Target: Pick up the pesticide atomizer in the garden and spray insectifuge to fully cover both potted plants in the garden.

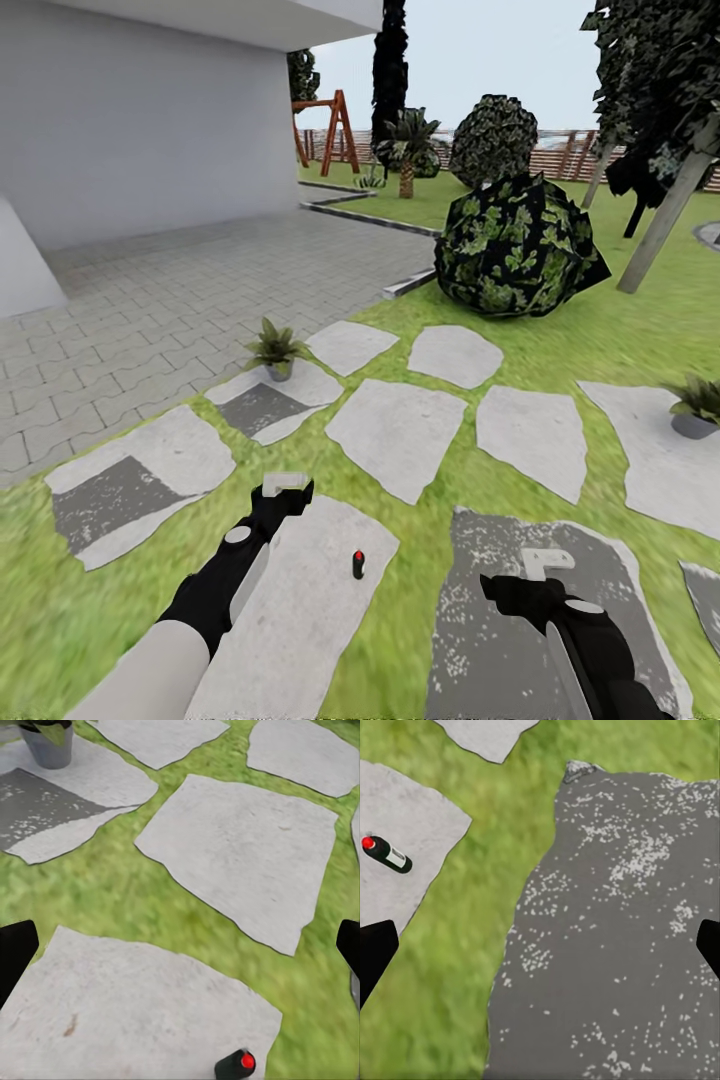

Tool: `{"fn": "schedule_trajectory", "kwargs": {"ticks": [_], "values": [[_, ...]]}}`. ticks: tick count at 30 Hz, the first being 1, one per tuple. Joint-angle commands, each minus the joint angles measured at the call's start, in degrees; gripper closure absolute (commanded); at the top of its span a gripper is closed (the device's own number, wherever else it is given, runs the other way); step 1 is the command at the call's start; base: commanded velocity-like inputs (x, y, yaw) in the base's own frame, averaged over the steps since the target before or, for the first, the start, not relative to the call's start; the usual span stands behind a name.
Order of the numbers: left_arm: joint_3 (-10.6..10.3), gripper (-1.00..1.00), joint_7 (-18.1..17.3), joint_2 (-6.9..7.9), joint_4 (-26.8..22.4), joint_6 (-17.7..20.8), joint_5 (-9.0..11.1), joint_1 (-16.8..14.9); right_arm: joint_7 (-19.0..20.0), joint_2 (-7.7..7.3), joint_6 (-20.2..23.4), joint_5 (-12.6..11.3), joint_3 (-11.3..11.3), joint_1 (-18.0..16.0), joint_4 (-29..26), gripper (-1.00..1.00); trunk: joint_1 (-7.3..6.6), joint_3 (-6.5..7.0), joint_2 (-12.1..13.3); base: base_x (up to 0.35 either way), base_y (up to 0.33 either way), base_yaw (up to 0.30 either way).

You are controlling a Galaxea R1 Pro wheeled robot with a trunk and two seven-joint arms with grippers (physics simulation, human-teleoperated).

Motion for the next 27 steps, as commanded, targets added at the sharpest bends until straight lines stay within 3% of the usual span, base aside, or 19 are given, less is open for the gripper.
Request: {"fn": "schedule_trajectory", "kwargs": {"ticks": [1, 20, 24, 27], "values": [[-0.1, -1.0, 0.0, 0.02, 0.0, 0.0, 0.6, 0.0, 0.1, -0.01, 0.3, 0.0, 0.0, 0.0, -0.1, -1.0, 0.22, -0.32, -0.4, 0.0, 0.0, -0.038], [-0.2, -1.0, 0.0, 0.02, 0.2, 0.1, 0.8, -0.3, 0.0, -0.09, 0.3, 0.0, 0.0, 0.0, 0.0, -1.0, 4.39, -5.5, -8.1, 0.0, 0.0, -0.091], [-0.2, -1.0, 0.3, 0.02, 3.0, 0.1, 0.9, -0.6, 0.0, -0.06, 0.3, 0.0, 0.0, 0.0, 0.0, -1.0, 5.27, -6.59, -9.7, 0.0, 0.0, -0.075], [-0.2, -1.0, 4.3, 0.02, 6.2, 0.1, 0.6, -0.7, 0.0, -0.06, 0.3, 0.0, 0.0, -0.1, 0.0, -1.0, 5.93, -7.41, -10.9, 0.0, 0.0, -0.071]]}}
